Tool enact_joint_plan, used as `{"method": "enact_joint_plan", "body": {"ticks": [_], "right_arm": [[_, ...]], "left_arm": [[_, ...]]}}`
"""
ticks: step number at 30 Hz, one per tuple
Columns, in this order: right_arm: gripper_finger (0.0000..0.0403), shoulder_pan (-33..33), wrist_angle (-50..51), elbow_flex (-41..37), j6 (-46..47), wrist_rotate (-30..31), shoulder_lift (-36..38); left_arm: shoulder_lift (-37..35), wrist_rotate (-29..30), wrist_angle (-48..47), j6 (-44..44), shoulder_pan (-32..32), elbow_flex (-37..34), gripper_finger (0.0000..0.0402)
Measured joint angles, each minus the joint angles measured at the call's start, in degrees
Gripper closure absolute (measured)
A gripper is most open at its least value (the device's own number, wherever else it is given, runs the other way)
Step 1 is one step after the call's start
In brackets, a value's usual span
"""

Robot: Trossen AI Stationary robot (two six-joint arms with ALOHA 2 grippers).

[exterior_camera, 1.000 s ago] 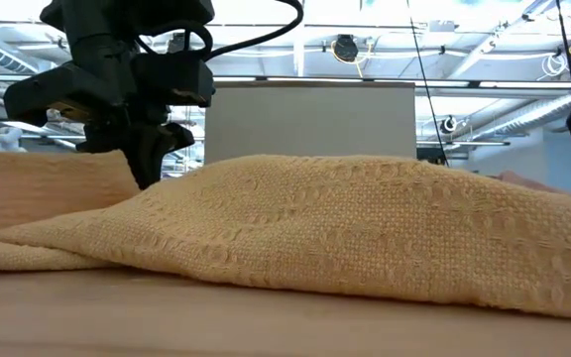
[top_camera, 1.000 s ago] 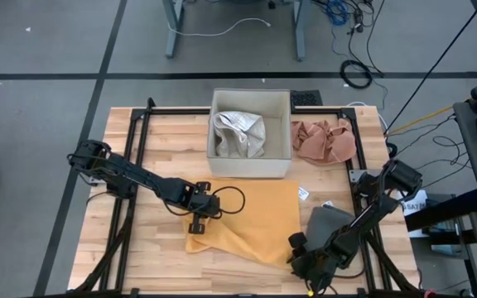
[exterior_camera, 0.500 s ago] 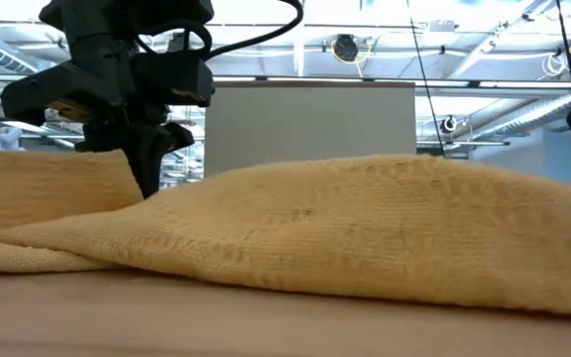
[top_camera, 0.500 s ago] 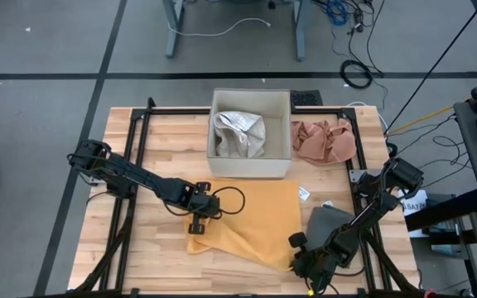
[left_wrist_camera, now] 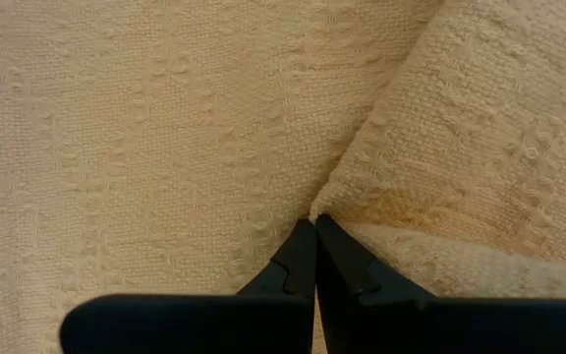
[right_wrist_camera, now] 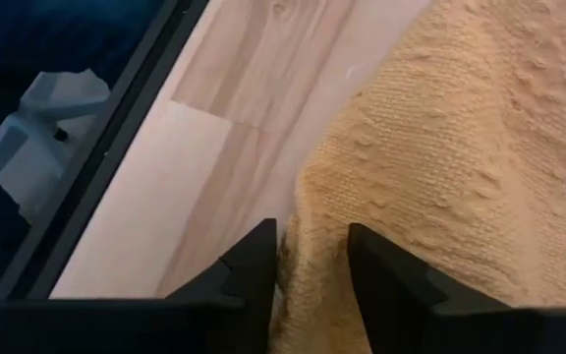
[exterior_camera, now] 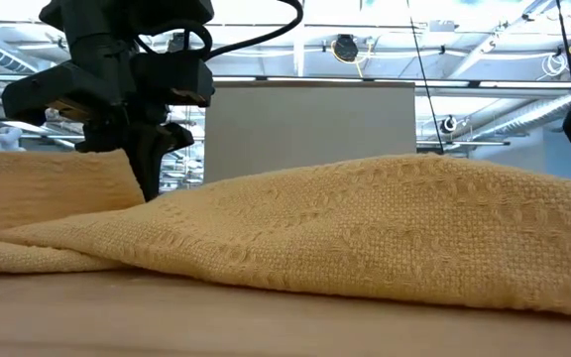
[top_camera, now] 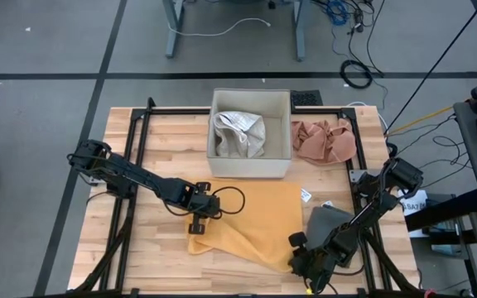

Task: Fold towel
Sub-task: Fold the yellow towel

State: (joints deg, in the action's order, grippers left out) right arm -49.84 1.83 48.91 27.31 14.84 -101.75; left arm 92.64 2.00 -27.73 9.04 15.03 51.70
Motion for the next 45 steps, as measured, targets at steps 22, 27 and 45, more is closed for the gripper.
{"method": "enact_joint_plan", "body": {"ticks": [22,27,45], "right_arm": [[0.0308,0.7,-1.2,0.0,1.9,-4.5,0.2],[0.0354,0.9,-0.3,0.0,1.5,-4.5,0.2],[0.0401,1.9,7.4,0.1,-0.2,-1.6,11.8]], "left_arm": [[0.0,0.0,0.4,-0.2,0.0,0.0,0.0401],[0.0,0.0,0.4,-0.2,0.0,0.0,0.0401],[-0.5,0.4,-9.8,-1.1,0.5,10.4,0.0299]]}}
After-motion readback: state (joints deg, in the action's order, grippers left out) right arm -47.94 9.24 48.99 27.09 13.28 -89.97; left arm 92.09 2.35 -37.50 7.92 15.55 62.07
